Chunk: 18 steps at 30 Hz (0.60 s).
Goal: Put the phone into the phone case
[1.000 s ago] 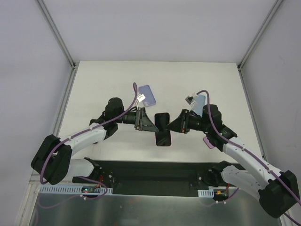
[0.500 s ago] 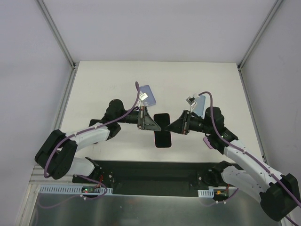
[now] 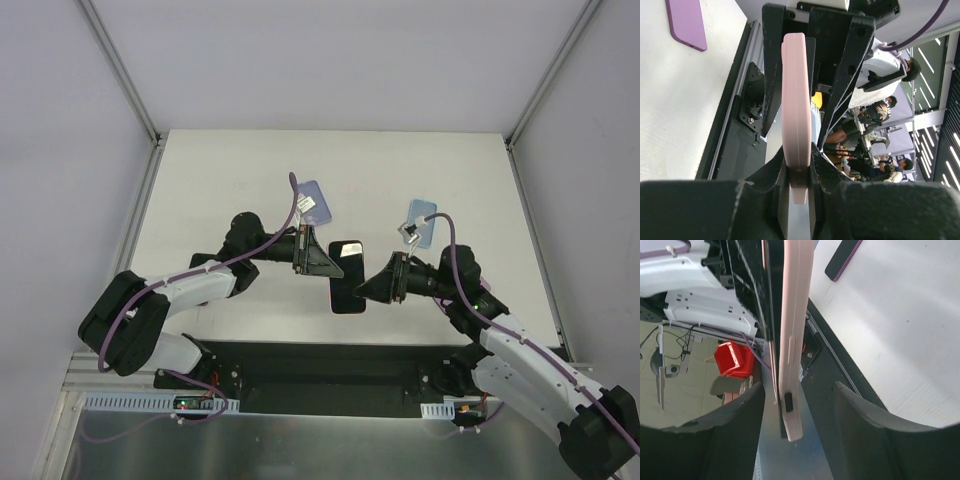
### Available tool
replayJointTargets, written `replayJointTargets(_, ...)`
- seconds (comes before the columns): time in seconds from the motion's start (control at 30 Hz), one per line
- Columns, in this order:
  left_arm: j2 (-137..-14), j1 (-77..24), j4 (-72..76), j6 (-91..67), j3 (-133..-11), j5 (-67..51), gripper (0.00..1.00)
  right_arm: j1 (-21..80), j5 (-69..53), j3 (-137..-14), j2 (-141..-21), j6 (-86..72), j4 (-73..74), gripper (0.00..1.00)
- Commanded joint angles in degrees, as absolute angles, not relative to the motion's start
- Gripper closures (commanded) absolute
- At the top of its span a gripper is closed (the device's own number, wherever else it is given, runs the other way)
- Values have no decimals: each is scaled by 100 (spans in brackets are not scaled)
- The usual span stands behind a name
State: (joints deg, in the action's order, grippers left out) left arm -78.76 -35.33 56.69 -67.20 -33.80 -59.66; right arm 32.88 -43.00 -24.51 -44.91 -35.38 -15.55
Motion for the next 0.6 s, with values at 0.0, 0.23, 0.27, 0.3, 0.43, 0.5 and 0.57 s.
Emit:
replayJointTargets(0.0,-7682,-3586,6022,-6645,-3621,-6047,100,3375,-4570,-2163,-4026,-3349,-1872,41)
replayJointTargets(0.23,-7778,-3586,5880,-6513,-3735,-5880,100,3471,-4553,-2188,-3832,-3340,-1837,48)
replayJointTargets(0.27,-7796,-3586,5897,-6513,-3735,-5862,100,3489,-4553,-2197,-3832,-3331,-1820,48)
replayJointTargets(0.3,-7822,-3586,5906,-6513,-3735,-5828,100,3533,-4544,-2197,-3832,-3331,-1811,48)
replayJointTargets(0.43,-7866,-3586,5906,-6504,-3727,-5687,100,3621,-4439,-2127,-3806,-3384,-1758,48)
replayJointTargets(0.5,-7892,-3586,5906,-6487,-3727,-5643,100,3673,-4421,-2118,-3806,-3401,-1749,49)
replayJointTargets(0.57,-7901,-3586,5732,-6390,-3744,-5599,100,3674,-4351,-2101,-3762,-3445,-1705,58)
